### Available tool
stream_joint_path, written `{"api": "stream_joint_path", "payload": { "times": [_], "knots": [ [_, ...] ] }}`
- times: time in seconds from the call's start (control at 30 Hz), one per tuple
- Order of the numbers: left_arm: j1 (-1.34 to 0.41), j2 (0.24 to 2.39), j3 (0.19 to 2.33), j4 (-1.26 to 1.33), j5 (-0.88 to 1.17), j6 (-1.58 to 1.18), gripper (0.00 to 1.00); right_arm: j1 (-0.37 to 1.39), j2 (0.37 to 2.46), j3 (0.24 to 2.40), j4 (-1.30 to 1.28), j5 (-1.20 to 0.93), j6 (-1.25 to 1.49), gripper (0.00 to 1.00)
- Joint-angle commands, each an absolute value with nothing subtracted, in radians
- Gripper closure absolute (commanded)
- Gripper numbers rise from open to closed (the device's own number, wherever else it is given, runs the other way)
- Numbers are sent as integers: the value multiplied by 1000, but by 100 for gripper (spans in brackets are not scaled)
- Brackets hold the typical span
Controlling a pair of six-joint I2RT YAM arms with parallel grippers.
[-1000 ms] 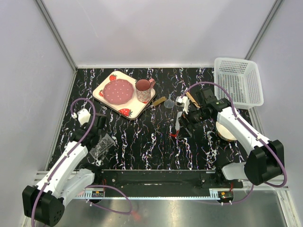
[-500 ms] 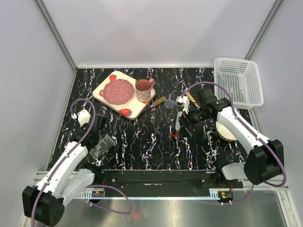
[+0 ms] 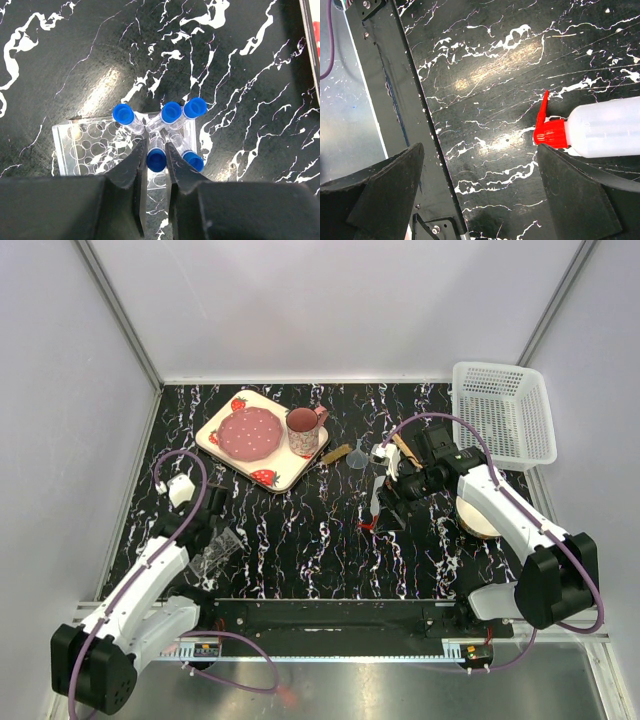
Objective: Organize the chemistry lab equipment
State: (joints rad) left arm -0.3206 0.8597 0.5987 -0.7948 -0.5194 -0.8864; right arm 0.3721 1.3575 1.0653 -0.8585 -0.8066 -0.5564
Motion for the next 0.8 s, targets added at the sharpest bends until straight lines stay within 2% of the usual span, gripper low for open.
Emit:
{"api": "stream_joint_path", "payload": {
  "times": [0.0, 0.1, 0.37, 0.57, 0.67, 0.77],
  "knots": [
    [-316, 867, 595, -755, -517, -874, 80, 367, 1359, 1069, -848, -834, -575, 0],
    [-316, 853, 597, -758, -512, -877, 76, 367, 1361, 1069, -848, -834, -577, 0],
    [-316, 776, 664, -830, -505, -879, 55, 367, 1367, 1071, -851, -839, -577, 0],
    [-316, 721, 719, -890, -486, -879, 51, 367, 1368, 1071, -856, -839, -578, 0],
    [-316, 704, 750, -907, -459, -861, 45, 367, 1371, 1071, -854, -839, -580, 0],
    [-316, 692, 775, -907, -419, -827, 34, 368, 1370, 1069, -856, -844, -583, 0]
  ]
}}
